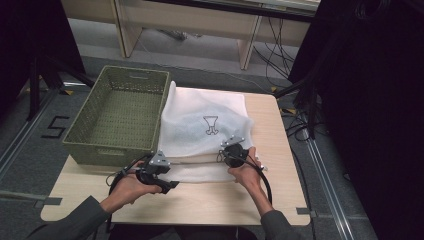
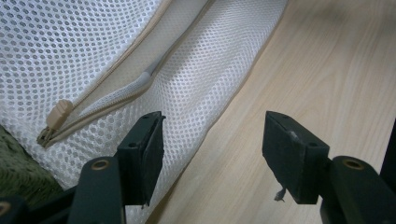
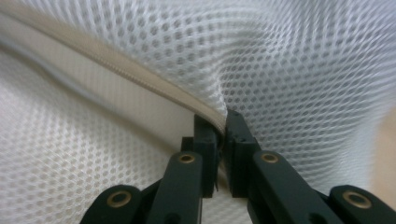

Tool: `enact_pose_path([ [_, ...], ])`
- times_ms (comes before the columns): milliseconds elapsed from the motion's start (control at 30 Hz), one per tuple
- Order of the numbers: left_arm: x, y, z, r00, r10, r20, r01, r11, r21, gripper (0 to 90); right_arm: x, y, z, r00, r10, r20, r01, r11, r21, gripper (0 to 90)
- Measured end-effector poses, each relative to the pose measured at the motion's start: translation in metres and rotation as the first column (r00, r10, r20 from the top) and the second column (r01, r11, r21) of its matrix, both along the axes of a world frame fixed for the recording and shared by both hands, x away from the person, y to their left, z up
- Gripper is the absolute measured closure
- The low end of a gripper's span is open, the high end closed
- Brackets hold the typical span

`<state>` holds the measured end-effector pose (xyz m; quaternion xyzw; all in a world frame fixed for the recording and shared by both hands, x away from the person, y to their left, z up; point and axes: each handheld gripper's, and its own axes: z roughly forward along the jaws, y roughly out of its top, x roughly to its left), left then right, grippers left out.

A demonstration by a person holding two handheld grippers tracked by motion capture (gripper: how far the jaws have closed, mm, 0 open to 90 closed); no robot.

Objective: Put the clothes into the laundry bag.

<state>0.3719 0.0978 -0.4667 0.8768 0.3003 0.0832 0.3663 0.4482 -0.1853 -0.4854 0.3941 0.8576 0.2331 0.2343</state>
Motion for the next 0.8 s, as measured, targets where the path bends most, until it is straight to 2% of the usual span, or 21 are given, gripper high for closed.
enact_pose_path([
  [33, 0.000, 0.000, 0.000, 1.0000, -0.001, -0.001, 0.001, 1.0000, 0.005, 37.5, 0.001, 0.001, -0.007, 0.9996, -0.007, -0.027, 0.007, 1.0000, -0.005, 89.4],
  [67, 0.001, 0.000, -0.001, 1.0000, -0.004, -0.002, 0.004, 1.0000, -0.003, 37.3, 0.002, 0.001, -0.013, 0.9996, 0.003, -0.028, -0.003, 0.9999, -0.016, 90.0],
  [167, 0.002, 0.002, 0.000, 0.9999, -0.013, 0.003, 0.013, 0.9999, 0.005, 37.3, 0.003, -0.001, -0.010, 0.9999, -0.002, -0.011, 0.002, 1.0000, -0.005, 88.1],
  [233, 0.001, 0.002, 0.000, 1.0000, 0.005, -0.004, -0.005, 1.0000, -0.004, 37.3, 0.000, -0.003, -0.005, 0.9999, -0.013, -0.005, 0.013, 0.9998, 0.015, 83.9],
  [267, 0.002, 0.002, 0.000, 1.0000, -0.008, 0.004, 0.008, 1.0000, -0.001, 37.3, -0.002, -0.004, -0.002, 0.9999, -0.008, 0.012, 0.008, 0.9999, 0.011, 79.5],
  [333, 0.001, 0.002, 0.001, 1.0000, -0.006, 0.006, 0.006, 1.0000, -0.002, 37.3, -0.010, -0.005, 0.009, 0.9989, -0.044, 0.014, 0.043, 0.9971, 0.064, 70.2],
  [367, 0.001, 0.002, 0.002, 1.0000, -0.006, 0.005, 0.006, 1.0000, -0.005, 37.3, -0.015, -0.007, 0.015, 0.9989, -0.030, 0.037, 0.027, 0.9968, 0.075, 67.8],
  [433, 0.001, 0.002, 0.001, 1.0000, -0.006, 0.004, 0.006, 1.0000, -0.004, 37.3, -0.026, -0.009, 0.028, 0.9989, -0.010, 0.046, 0.005, 0.9937, 0.112, 64.2],
  [500, 0.001, 0.002, 0.001, 1.0000, -0.007, 0.003, 0.007, 1.0000, -0.005, 37.1, -0.037, -0.010, 0.039, 0.9964, -0.022, 0.082, 0.010, 0.9882, 0.153, 61.3],
  [567, 0.000, 0.002, 0.002, 0.9999, -0.009, 0.006, 0.009, 1.0000, -0.005, 37.0, -0.042, -0.013, 0.046, 0.9902, -0.014, 0.139, -0.007, 0.9891, 0.147, 57.9],
  [600, 0.000, 0.002, 0.002, 0.9999, -0.009, 0.006, 0.009, 1.0000, -0.005, 36.9, -0.044, -0.012, 0.048, 0.9881, -0.032, 0.151, 0.009, 0.9881, 0.153, 57.2],
  [633, 0.000, 0.002, 0.002, 1.0000, -0.008, 0.006, 0.008, 1.0000, -0.005, 36.8, -0.046, -0.013, 0.050, 0.9854, -0.024, 0.169, 0.000, 0.9901, 0.141, 56.2],
  [733, 0.001, 0.002, 0.001, 1.0000, -0.006, 0.002, 0.006, 1.0000, -0.002, 36.5, -0.044, -0.011, 0.050, 0.9830, -0.027, 0.182, 0.004, 0.9922, 0.124, 51.6],
  [800, 0.001, 0.002, 0.001, 1.0000, -0.003, 0.001, 0.003, 1.0000, -0.004, 36.2, -0.039, -0.010, 0.046, 0.9819, -0.014, 0.189, -0.003, 0.9964, 0.085, 48.7],
])
